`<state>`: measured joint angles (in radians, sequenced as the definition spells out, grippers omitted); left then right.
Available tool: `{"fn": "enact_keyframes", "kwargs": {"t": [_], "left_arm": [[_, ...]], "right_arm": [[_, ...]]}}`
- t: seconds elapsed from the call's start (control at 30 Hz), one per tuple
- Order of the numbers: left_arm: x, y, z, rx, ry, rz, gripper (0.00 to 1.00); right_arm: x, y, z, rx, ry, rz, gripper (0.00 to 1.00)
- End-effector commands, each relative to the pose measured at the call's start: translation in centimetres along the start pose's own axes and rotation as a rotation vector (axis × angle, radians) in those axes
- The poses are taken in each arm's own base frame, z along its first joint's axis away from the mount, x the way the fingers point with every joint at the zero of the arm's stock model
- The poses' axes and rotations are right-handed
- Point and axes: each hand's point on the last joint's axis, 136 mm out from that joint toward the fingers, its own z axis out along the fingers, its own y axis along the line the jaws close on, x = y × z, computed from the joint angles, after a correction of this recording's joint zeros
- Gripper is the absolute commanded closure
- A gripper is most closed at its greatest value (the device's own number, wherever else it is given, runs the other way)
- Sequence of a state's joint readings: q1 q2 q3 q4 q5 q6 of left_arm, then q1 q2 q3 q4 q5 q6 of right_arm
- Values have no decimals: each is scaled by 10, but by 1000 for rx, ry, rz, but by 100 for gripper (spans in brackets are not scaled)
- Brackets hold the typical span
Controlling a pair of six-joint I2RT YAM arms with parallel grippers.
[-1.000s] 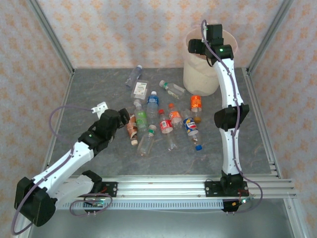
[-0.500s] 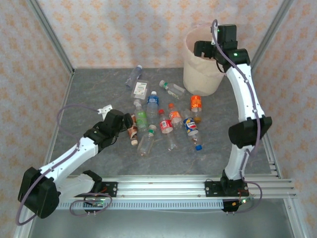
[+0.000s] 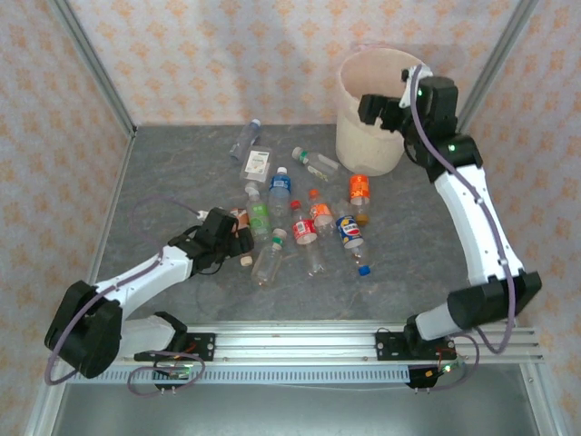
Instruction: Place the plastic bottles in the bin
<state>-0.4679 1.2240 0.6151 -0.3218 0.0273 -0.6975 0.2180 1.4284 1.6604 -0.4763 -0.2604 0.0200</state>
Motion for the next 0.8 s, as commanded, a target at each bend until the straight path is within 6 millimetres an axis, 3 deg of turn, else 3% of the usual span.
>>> {"fn": "enact_keyframes", "kwargs": {"t": [0.0,0.13,0.27,0.77], "left_arm": [[6,-13,5,-20,27,92,11],[4,-12,13,-154,17,141,18],[4,-10,20,-179,4,99,23],[26,-6,45,-129,33,120,30]], "right_arm": [[-5,34,-27,-180,-119,42,1],[25,50,-45,-301,-155,46,1],[48,50,-48,-312,-139,40,1],[74,44,-33,-285,-100,25,1]]}}
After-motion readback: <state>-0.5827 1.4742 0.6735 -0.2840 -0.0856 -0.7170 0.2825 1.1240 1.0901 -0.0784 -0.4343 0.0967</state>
